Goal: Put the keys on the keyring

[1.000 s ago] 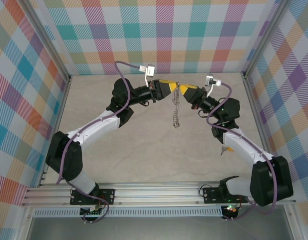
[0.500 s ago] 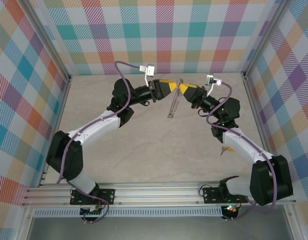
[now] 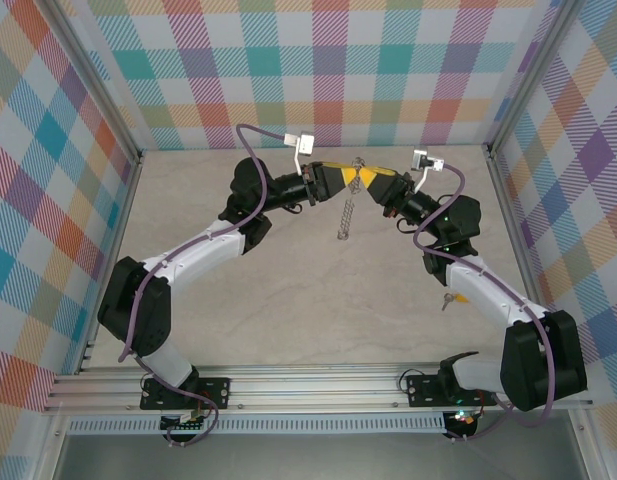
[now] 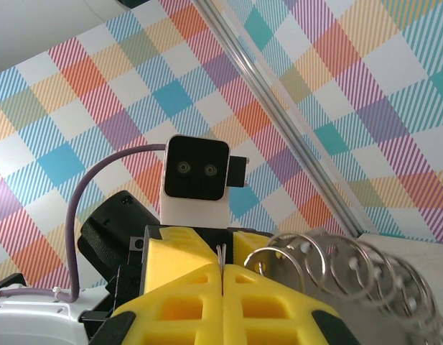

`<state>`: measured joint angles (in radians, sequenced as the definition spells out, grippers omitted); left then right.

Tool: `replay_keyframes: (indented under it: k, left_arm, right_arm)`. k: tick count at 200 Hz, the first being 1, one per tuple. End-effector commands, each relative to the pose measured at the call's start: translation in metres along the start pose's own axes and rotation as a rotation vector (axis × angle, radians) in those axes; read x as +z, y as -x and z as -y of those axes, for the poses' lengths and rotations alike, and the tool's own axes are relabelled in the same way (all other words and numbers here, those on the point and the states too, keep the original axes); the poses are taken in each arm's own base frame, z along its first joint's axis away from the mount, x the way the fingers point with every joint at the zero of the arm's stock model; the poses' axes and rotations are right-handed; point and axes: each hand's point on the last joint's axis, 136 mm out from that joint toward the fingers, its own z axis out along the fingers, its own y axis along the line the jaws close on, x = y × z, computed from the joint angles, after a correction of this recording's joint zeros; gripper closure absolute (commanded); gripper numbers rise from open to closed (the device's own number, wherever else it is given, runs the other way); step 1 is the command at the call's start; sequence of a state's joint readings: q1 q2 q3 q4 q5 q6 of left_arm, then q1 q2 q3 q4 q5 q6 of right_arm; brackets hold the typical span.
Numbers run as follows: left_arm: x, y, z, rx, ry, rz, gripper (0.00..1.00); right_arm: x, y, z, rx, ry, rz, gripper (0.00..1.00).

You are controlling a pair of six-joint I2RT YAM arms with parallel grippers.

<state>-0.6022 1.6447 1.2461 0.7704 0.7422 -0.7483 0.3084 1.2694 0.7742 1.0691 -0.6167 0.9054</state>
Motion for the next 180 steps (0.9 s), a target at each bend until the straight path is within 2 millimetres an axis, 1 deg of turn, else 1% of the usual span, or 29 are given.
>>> replay_keyframes:
  k: [1,81,92,104,137,180]
  left_arm:
    - [0.005,0.010,0.022,0.050,-0.069,0.021,0.74]
    - [0.009,0.010,0.028,0.058,-0.086,0.017,0.76]
    - [0.009,0.010,0.028,0.059,-0.086,0.016,0.80]
    - [0.010,0.009,0.027,0.059,-0.086,0.015,0.82]
    - [0.010,0.007,0.029,0.068,-0.091,0.004,1.00]
    - [0.009,-0.001,0.031,0.102,-0.071,-0.041,1.00]
  right_arm:
    - [0.004,0.016,-0.020,-0.053,0.060,0.041,1.00]
    - [0.005,0.012,-0.018,-0.039,0.062,0.024,1.00]
    - [0.005,0.013,-0.018,-0.043,0.061,0.025,1.00]
    - [0.005,0.012,-0.017,-0.040,0.058,0.022,1.00]
    - [0.005,0.010,-0.016,-0.038,0.052,0.018,1.00]
    - [0.004,0.011,-0.015,-0.044,0.034,0.018,1.00]
